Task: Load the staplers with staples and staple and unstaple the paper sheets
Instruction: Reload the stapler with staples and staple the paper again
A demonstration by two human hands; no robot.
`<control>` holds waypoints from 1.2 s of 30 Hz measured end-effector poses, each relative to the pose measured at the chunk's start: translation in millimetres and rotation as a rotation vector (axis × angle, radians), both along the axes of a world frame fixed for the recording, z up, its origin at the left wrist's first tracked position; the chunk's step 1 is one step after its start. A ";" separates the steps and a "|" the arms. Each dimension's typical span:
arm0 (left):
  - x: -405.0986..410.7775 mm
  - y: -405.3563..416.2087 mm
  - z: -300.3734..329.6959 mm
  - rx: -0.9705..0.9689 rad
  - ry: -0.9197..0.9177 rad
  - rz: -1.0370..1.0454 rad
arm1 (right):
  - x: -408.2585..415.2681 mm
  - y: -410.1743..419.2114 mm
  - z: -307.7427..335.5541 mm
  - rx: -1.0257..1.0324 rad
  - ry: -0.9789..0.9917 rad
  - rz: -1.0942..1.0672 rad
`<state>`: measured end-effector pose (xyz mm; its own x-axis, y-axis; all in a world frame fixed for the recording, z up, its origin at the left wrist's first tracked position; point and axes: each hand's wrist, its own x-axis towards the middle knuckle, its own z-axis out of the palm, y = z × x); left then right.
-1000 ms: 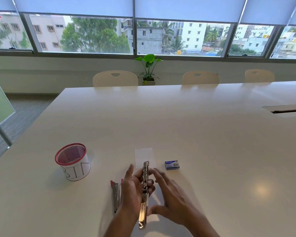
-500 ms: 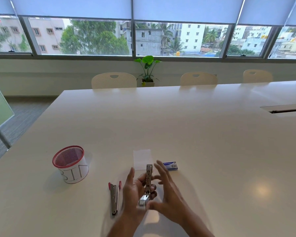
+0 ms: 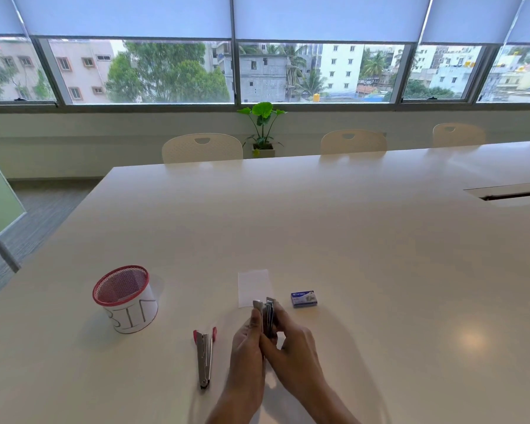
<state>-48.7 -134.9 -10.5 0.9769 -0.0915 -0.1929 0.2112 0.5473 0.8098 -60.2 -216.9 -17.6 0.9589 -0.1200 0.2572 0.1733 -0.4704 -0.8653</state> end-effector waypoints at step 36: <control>99.9 54.6 30.8 1.056 -0.407 0.001 | 13.2 -7.9 9.7 -0.116 0.170 -0.126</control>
